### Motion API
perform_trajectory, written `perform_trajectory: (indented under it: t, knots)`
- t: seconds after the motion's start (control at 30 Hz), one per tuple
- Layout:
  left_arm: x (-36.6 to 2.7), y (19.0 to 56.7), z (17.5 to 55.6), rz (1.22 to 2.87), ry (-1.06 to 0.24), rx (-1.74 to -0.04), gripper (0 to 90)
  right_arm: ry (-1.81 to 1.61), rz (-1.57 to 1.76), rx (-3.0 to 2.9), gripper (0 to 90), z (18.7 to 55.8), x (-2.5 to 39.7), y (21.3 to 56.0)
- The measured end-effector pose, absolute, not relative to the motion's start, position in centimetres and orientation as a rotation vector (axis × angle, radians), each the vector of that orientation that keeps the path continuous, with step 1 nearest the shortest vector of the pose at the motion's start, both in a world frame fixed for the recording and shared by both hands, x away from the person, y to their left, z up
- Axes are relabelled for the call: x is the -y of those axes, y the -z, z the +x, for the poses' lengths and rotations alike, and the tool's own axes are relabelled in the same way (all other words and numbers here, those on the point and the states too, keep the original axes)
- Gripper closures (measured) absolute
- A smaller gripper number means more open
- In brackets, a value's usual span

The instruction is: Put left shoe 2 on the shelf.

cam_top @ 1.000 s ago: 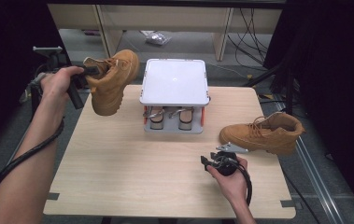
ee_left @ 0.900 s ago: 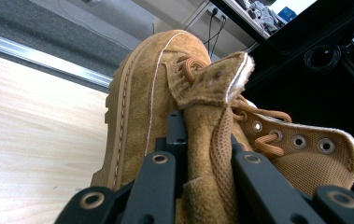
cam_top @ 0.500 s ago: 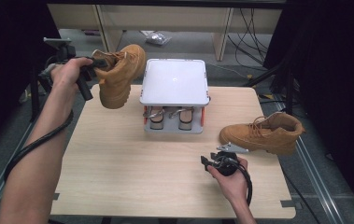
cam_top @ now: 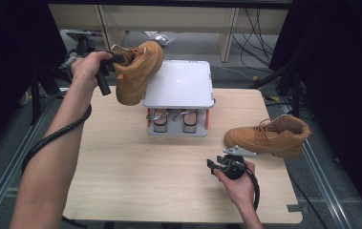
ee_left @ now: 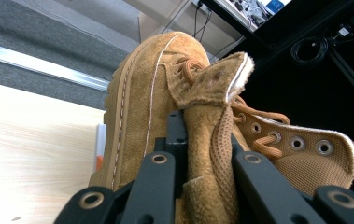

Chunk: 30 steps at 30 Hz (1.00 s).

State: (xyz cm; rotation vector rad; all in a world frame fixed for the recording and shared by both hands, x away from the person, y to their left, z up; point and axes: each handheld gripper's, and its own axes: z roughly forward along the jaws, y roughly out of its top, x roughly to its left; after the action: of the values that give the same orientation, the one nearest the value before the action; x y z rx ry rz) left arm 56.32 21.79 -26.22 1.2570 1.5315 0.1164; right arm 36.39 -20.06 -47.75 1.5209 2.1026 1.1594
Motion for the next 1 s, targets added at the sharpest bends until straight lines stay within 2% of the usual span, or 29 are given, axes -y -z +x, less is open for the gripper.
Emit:
perform_trajectory:
  t: [0.47, 1.0]
  knots:
    - [-17.8, 26.0, 58.0, 1.283, -0.092, -1.521, 81.8, -1.148, 1.549, -2.103, 53.7, 36.2, 20.1, 47.8]
    - [-15.3, 28.0, 59.3, 1.297, -0.082, -1.540, 79.9, -1.160, 1.555, -2.093, 53.7, 36.2, 20.4, 47.8]
